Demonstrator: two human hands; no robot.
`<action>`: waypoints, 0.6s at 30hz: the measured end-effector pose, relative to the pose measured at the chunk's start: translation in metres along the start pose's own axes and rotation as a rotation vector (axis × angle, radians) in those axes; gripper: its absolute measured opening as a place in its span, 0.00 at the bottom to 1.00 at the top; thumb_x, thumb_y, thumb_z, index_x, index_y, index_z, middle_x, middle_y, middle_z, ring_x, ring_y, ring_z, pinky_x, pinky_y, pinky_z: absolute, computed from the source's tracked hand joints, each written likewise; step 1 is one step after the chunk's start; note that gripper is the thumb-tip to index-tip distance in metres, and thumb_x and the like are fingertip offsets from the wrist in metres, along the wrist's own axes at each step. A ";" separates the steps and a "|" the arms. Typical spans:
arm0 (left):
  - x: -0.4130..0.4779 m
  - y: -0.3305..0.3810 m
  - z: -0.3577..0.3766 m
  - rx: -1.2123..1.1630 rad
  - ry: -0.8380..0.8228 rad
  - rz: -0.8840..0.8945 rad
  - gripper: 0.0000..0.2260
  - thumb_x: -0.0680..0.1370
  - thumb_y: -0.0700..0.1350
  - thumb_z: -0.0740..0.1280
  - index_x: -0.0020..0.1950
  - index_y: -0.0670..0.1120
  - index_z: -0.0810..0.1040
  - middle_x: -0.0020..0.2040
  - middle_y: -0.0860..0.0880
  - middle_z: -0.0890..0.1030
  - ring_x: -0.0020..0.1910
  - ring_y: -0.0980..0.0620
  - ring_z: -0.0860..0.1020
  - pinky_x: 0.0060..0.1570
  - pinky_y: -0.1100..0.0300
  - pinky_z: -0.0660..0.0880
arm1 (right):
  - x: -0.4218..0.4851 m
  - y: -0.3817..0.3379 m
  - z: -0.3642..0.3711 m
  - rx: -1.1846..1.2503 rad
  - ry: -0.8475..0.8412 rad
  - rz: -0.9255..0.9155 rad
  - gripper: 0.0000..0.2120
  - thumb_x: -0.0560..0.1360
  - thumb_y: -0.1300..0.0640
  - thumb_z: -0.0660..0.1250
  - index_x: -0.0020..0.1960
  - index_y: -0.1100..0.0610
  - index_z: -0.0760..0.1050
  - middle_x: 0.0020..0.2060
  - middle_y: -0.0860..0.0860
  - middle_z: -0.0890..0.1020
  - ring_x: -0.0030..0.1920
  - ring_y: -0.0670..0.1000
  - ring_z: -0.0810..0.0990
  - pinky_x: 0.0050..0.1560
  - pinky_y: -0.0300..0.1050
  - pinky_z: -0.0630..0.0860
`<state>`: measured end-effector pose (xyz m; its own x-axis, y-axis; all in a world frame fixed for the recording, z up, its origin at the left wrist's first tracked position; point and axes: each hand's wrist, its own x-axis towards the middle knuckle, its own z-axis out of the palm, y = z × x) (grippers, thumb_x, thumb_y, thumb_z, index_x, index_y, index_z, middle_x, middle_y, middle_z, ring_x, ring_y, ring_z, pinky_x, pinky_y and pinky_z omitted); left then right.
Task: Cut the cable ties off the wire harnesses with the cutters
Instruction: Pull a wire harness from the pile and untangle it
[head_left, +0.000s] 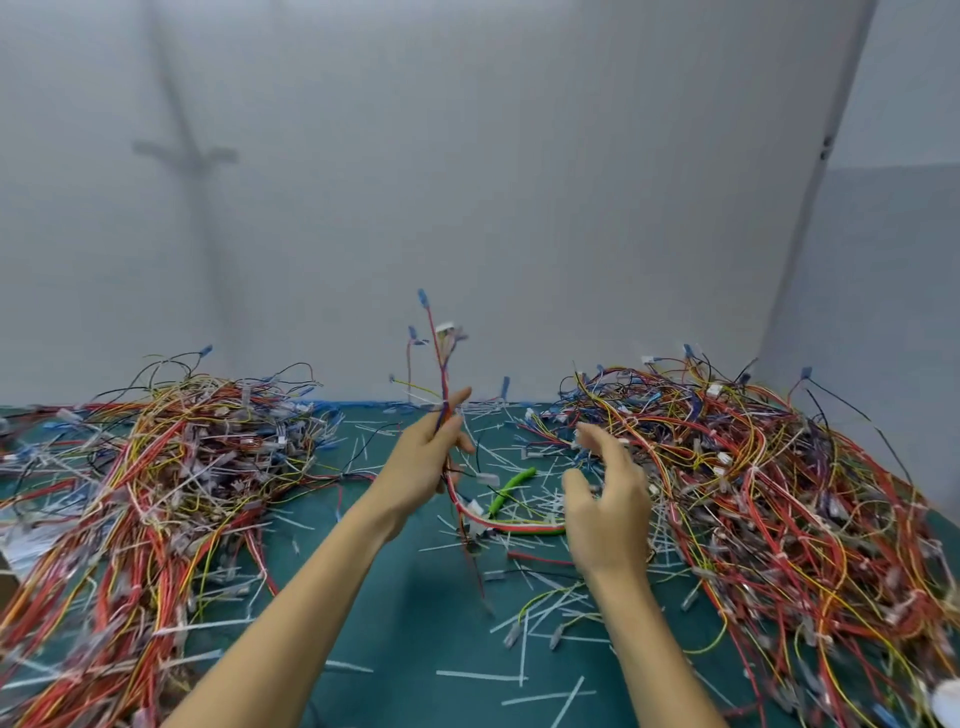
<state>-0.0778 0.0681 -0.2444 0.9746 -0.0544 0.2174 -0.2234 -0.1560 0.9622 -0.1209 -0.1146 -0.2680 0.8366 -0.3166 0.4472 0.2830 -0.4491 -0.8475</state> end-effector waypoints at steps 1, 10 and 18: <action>-0.003 -0.003 0.003 0.010 -0.033 0.020 0.15 0.84 0.46 0.57 0.69 0.60 0.71 0.38 0.53 0.78 0.28 0.55 0.71 0.27 0.65 0.69 | -0.001 -0.003 0.001 0.052 -0.041 -0.041 0.18 0.73 0.54 0.61 0.62 0.48 0.77 0.56 0.42 0.81 0.59 0.45 0.75 0.63 0.53 0.72; -0.033 -0.021 0.033 0.781 0.043 0.354 0.10 0.82 0.48 0.62 0.61 0.53 0.78 0.52 0.55 0.76 0.48 0.49 0.78 0.43 0.52 0.74 | -0.004 -0.002 0.016 0.234 -0.297 -0.011 0.03 0.76 0.51 0.71 0.45 0.49 0.83 0.38 0.43 0.85 0.37 0.40 0.80 0.38 0.30 0.73; -0.048 -0.015 0.036 0.250 0.089 0.338 0.15 0.76 0.54 0.62 0.60 0.55 0.81 0.59 0.55 0.76 0.58 0.57 0.77 0.59 0.56 0.74 | 0.000 0.001 0.017 0.467 -0.323 0.042 0.09 0.79 0.58 0.67 0.42 0.53 0.82 0.31 0.48 0.78 0.34 0.44 0.73 0.37 0.37 0.71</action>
<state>-0.1218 0.0380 -0.2756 0.8410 -0.0602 0.5377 -0.5176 -0.3789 0.7672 -0.1131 -0.1007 -0.2737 0.9317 -0.0210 0.3627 0.3628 -0.0010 -0.9319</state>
